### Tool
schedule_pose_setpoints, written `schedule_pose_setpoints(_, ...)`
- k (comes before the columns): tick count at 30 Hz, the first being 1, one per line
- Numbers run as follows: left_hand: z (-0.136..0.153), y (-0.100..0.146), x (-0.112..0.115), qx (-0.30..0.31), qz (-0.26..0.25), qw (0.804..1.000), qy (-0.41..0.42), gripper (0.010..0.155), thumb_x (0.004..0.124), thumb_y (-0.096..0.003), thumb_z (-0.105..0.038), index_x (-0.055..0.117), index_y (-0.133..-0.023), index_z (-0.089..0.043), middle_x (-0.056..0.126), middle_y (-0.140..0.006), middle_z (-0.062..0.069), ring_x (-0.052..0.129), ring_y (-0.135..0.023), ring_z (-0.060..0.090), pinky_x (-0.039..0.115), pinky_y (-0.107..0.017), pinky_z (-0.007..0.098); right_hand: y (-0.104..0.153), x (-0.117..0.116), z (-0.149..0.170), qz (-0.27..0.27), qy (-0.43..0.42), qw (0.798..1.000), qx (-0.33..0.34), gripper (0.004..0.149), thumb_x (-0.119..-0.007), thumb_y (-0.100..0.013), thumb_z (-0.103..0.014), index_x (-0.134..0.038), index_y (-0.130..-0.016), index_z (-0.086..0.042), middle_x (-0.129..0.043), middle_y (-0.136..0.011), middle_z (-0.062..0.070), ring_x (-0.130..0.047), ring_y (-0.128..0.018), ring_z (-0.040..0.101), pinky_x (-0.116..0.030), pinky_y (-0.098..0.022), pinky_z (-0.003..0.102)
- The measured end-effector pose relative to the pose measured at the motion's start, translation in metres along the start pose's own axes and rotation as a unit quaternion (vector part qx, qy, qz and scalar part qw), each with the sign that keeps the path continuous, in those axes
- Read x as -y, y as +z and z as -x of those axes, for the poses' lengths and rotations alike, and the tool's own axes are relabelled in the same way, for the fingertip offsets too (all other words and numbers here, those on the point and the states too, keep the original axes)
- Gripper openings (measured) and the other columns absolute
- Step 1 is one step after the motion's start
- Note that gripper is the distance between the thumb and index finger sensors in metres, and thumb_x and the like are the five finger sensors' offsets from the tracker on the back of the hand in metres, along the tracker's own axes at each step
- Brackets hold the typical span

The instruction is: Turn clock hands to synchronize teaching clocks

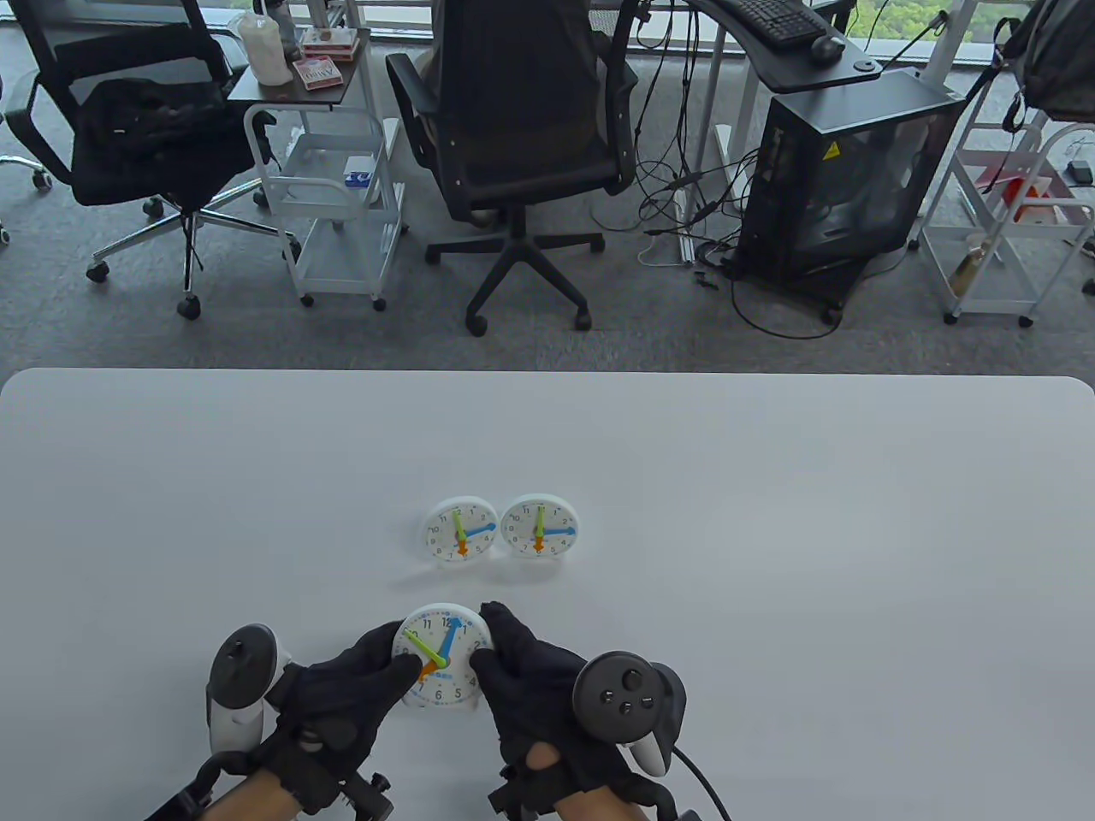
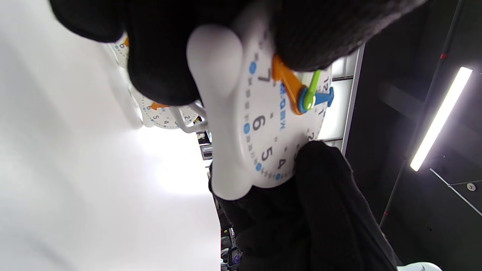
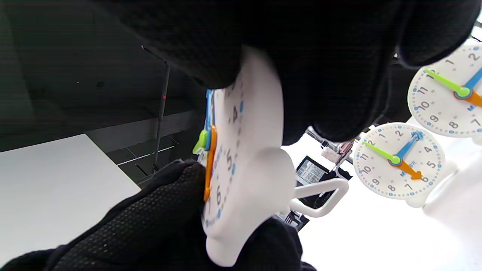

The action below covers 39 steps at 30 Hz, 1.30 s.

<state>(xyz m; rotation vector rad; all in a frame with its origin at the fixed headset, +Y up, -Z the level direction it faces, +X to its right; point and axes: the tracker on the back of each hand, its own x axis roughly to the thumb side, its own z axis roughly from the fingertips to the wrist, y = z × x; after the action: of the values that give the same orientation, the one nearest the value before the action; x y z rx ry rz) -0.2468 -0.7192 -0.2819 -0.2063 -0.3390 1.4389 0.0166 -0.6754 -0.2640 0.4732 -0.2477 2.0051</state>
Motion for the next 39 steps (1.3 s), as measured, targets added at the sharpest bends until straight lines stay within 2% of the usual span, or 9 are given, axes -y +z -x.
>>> schedule_pose_setpoints(21, -0.002, 0.000, 0.002, -0.005, 0.004, 1.000, -0.008, 0.059, 0.094, -0.0457, -0.042, 0.072, -0.093, -0.015, 0.102, -0.068, 0.000, 0.102, -0.058, 0.035, 0.070, -0.056, 0.066, 0.001, -0.001, -0.002, 0.004, 0.018, 1.000, 0.012, 0.057, -0.080, -0.050, -0.030, -0.076, -0.091, 0.010, -0.101, -0.061, 0.014, -0.103, -0.047, 0.037, -0.073, -0.047, 0.065)
schedule_pose_setpoints(27, -0.003, 0.000, 0.001, -0.001, 0.000, 1.000, -0.020, 0.057, 0.096, -0.0447, -0.042, 0.075, -0.090, -0.014, 0.105, -0.067, 0.001, 0.104, -0.056, 0.035, 0.072, -0.056, 0.065, 0.000, -0.001, -0.001, -0.012, 0.016, 1.000, 0.004, 0.058, -0.078, -0.051, -0.032, -0.074, -0.093, 0.008, -0.100, -0.062, 0.015, -0.102, -0.049, 0.038, -0.072, -0.047, 0.065)
schedule_pose_setpoints(33, -0.005, 0.002, 0.005, 0.016, -0.008, 0.999, -0.051, 0.054, 0.094, -0.0459, -0.041, 0.077, -0.090, -0.015, 0.107, -0.070, 0.003, 0.105, -0.060, 0.037, 0.071, -0.056, 0.066, 0.001, 0.001, 0.003, -0.008, 0.014, 1.000, -0.004, 0.068, -0.075, -0.053, -0.046, -0.075, -0.092, 0.010, -0.100, -0.065, 0.019, -0.103, -0.048, 0.042, -0.074, -0.044, 0.066)
schedule_pose_setpoints(39, -0.006, 0.003, 0.012, 0.031, -0.003, 0.996, -0.084, 0.052, 0.091, -0.0475, -0.040, 0.078, -0.090, -0.013, 0.108, -0.073, 0.007, 0.105, -0.063, 0.040, 0.071, -0.056, 0.067, 0.002, 0.002, 0.011, -0.009, 0.011, 0.999, -0.046, 0.078, -0.071, -0.053, -0.058, -0.079, -0.088, 0.011, -0.100, -0.063, 0.022, -0.104, -0.045, 0.044, -0.075, -0.041, 0.066)
